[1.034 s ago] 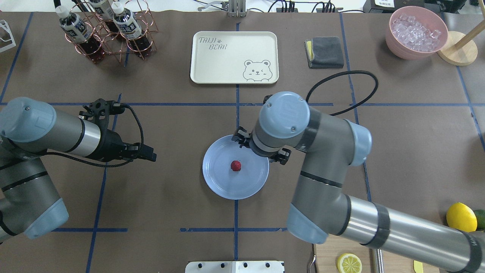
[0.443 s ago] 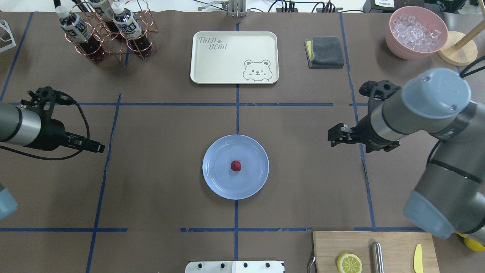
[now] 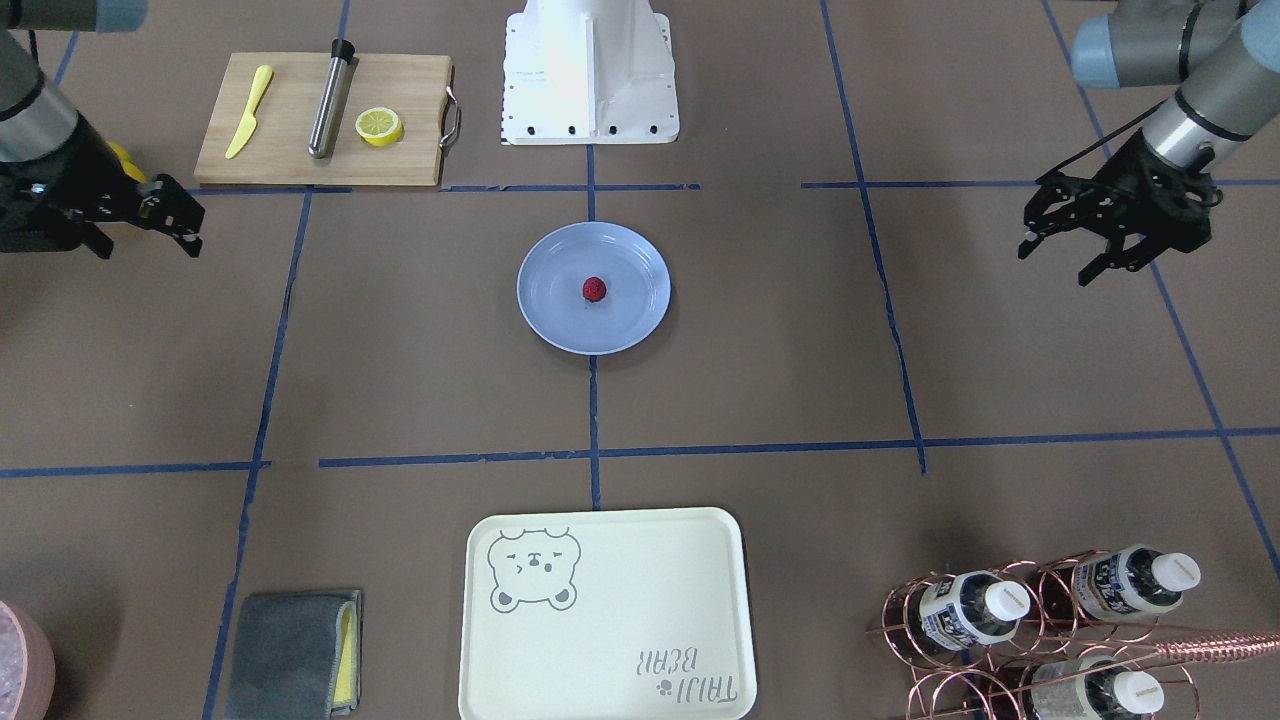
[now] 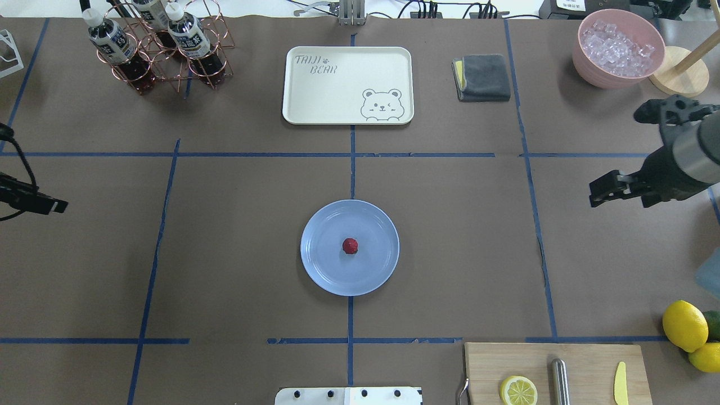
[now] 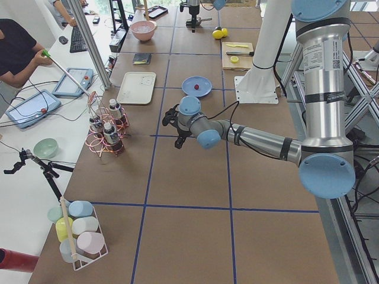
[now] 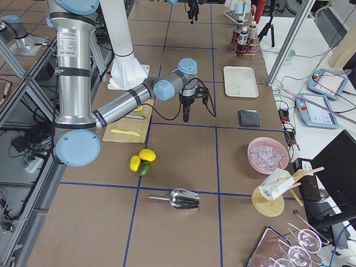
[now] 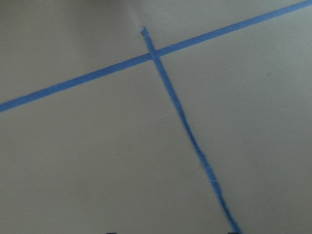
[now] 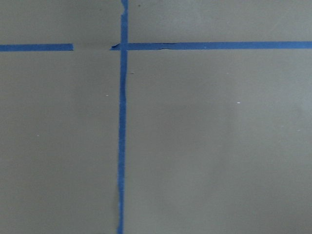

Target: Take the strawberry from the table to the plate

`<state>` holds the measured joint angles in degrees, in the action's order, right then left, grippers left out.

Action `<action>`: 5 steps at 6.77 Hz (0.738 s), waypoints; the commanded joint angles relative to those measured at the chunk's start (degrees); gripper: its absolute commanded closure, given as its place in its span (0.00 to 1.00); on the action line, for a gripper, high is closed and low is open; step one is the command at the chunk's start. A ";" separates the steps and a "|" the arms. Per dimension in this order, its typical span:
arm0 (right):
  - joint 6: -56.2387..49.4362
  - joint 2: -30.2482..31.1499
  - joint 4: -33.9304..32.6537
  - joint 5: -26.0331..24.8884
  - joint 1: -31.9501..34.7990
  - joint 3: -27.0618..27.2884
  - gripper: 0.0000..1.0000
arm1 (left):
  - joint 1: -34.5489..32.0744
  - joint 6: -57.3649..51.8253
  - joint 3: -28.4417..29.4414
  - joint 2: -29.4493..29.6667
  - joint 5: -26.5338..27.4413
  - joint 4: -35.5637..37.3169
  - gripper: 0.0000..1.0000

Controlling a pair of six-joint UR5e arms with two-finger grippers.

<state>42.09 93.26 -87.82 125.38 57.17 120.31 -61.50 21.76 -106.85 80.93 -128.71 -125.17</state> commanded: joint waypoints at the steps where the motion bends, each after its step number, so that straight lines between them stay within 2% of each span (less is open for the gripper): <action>1: -17.93 4.20 -0.07 4.86 10.99 -4.35 0.00 | -12.00 -13.09 1.82 -1.48 -0.40 8.29 0.10; 2: -23.40 4.64 -0.42 6.18 14.25 -6.38 0.00 | -17.54 -19.24 1.13 -0.08 -0.40 18.89 0.01; 4: -29.66 5.44 -0.51 6.81 19.00 -9.03 0.00 | -25.83 -27.00 1.73 8.25 -0.31 39.04 0.00; 5: -34.39 5.79 -0.51 7.94 22.08 -11.30 0.00 | -26.90 -29.90 1.65 8.19 -0.48 43.39 0.00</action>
<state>12.89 98.63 -88.30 132.32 75.66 111.43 -85.78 -4.17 -105.28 87.54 -129.07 -89.40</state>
